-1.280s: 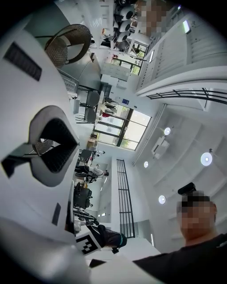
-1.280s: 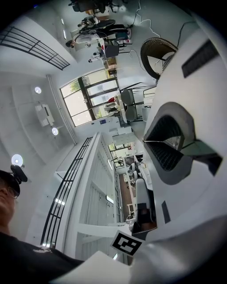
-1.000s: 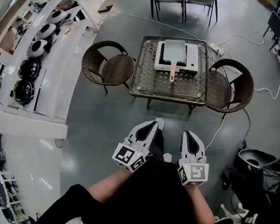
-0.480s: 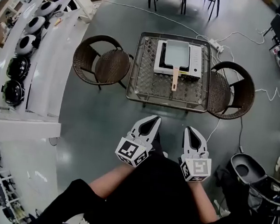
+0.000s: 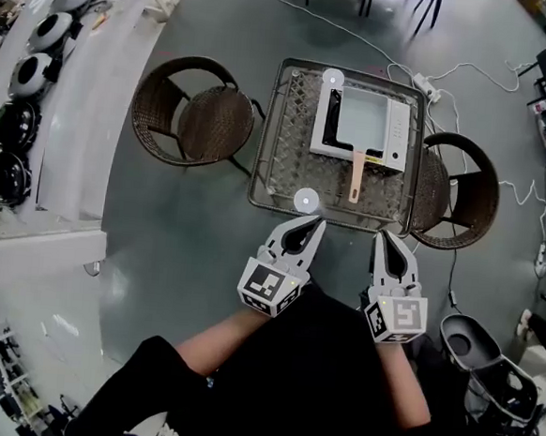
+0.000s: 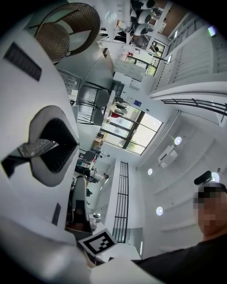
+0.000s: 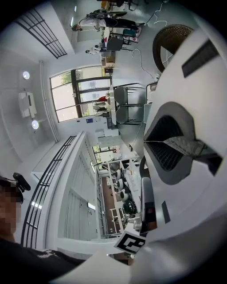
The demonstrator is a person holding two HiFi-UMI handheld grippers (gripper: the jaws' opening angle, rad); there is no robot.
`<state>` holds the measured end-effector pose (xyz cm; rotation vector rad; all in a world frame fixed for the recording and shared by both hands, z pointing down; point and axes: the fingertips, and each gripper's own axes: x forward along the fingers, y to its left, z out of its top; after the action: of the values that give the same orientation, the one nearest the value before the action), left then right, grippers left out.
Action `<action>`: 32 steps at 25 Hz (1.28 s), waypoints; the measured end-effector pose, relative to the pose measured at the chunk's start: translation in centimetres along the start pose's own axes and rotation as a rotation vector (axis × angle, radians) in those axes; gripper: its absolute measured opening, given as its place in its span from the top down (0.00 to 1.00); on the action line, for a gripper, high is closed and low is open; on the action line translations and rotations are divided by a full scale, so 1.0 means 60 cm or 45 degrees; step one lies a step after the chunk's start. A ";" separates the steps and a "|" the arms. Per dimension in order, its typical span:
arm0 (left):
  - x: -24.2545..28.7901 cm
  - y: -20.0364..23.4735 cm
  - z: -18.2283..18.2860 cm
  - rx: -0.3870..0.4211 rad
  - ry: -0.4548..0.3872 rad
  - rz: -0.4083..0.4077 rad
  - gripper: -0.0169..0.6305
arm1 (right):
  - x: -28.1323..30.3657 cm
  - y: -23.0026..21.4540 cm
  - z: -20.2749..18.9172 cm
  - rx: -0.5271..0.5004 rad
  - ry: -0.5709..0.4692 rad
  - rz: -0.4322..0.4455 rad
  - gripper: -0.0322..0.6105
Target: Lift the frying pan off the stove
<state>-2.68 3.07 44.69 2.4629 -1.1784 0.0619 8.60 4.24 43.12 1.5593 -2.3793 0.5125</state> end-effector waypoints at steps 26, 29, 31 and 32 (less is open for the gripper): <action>0.081 0.147 0.060 0.116 0.038 0.056 0.95 | 0.191 -0.023 -0.019 -0.008 0.178 -0.053 0.90; 0.092 0.151 0.056 0.118 0.060 0.061 0.95 | 0.216 -0.031 -0.045 -0.011 0.225 -0.040 0.90; 0.109 0.151 0.049 0.120 0.083 0.057 0.95 | 0.237 -0.045 -0.064 0.003 0.264 -0.032 0.90; 0.121 0.150 0.044 0.127 0.096 0.054 0.95 | 0.247 -0.054 -0.071 0.009 0.276 -0.031 0.90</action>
<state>-5.19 -8.33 46.85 2.4977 -1.2222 0.2287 5.78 -7.46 53.32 1.4526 -2.1967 0.6495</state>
